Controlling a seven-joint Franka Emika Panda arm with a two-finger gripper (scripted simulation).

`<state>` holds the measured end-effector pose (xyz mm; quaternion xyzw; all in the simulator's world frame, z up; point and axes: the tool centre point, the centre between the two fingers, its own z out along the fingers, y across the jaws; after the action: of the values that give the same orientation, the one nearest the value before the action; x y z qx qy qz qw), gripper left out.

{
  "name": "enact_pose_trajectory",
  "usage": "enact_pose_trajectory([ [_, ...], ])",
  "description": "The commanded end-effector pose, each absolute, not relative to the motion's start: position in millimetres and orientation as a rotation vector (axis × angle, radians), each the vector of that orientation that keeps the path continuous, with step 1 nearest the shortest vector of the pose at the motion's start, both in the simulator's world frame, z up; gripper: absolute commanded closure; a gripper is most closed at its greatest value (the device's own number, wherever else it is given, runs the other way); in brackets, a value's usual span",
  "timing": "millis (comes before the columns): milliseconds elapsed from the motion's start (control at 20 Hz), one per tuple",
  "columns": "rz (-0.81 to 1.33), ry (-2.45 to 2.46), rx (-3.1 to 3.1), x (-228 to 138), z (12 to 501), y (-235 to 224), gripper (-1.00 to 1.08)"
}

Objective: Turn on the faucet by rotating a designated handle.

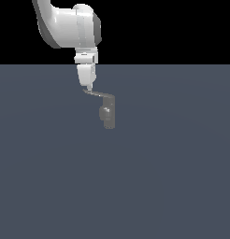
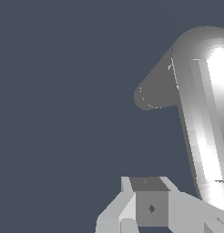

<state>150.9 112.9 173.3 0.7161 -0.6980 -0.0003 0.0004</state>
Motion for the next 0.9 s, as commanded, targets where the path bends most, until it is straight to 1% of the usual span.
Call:
enact_pose_trajectory([
  [0,-0.001,-2.192,2.250,145.8,173.5,113.9,1.08],
  [850,0.000,-2.193,2.249,105.8,173.5,119.8,1.08],
])
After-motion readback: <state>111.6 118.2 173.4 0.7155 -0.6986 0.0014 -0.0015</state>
